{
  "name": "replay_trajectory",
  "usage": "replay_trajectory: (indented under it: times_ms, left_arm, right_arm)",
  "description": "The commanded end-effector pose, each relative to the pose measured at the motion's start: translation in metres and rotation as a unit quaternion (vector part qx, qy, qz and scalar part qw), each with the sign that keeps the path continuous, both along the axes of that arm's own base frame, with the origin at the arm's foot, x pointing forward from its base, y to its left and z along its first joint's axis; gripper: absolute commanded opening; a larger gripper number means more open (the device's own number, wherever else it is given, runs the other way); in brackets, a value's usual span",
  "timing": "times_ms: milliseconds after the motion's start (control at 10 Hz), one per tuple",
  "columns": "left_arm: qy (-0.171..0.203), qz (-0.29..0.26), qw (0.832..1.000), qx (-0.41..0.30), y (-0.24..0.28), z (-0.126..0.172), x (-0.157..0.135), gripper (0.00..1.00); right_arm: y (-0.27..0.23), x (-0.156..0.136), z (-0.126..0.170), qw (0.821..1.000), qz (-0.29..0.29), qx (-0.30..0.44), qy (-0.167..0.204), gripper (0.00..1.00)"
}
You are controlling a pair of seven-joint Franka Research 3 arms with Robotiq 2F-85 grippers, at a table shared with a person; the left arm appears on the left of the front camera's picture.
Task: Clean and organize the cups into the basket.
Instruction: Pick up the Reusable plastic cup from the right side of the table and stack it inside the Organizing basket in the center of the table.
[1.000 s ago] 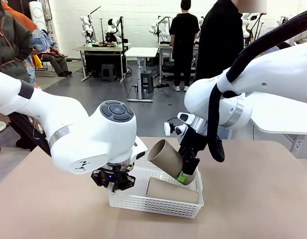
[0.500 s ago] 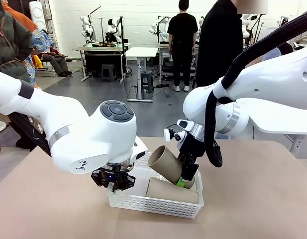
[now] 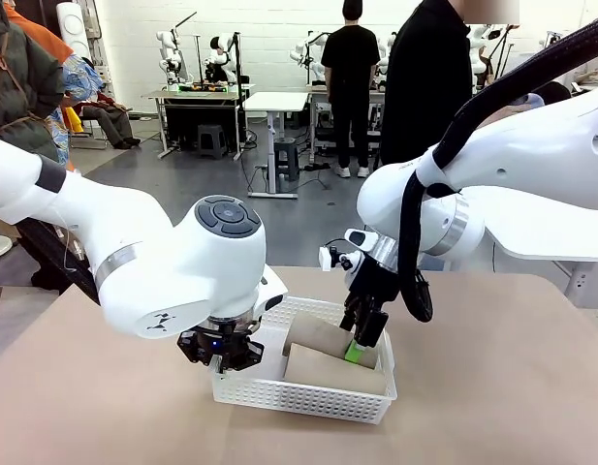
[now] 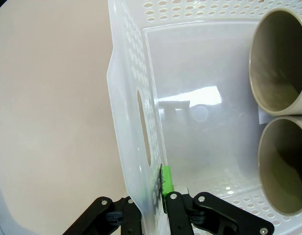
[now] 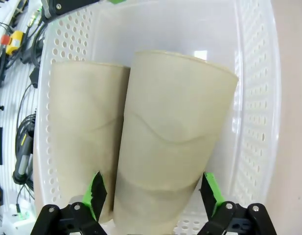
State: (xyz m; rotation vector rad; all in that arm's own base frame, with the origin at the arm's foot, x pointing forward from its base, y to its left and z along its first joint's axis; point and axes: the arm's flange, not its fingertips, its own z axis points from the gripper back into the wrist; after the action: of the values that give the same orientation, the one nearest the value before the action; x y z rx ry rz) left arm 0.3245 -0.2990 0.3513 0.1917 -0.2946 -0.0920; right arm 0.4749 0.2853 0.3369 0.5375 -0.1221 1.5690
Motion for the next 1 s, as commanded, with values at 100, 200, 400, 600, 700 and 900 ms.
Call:
replay_trajectory:
  times_ms: [100,200,400,600,700,900]
  left_arm:
    - [-0.005,-0.002,1.000,0.007,0.001,-0.002,-0.002,0.00]
    - [-0.005,-0.002,1.000,0.007,0.001,-0.002,-0.002,0.00]
    - [-0.005,-0.002,1.000,0.007,0.001,-0.002,-0.002,0.00]
    - [-0.005,-0.002,1.000,0.007,0.001,-0.002,-0.002,0.00]
    - [-0.005,-0.002,1.000,0.007,0.001,-0.002,-0.002,0.00]
    - [-0.005,-0.002,1.000,0.007,0.001,-0.002,-0.002,0.00]
  right_arm:
    - [-0.045,0.004,0.065,0.991,-0.050,0.126,-0.007,1.00]
    - [-0.099,0.006,0.103,0.973,-0.094,0.210,0.005,1.00]
    - [-0.195,-0.005,0.146,0.934,-0.136,0.330,-0.004,1.00]
    - [-0.281,-0.017,0.156,0.897,-0.151,0.416,-0.003,1.00]
    - [-0.317,-0.021,0.149,0.882,-0.149,0.448,-0.002,1.00]
    - [-0.381,-0.029,0.129,0.842,-0.125,0.525,-0.013,1.00]
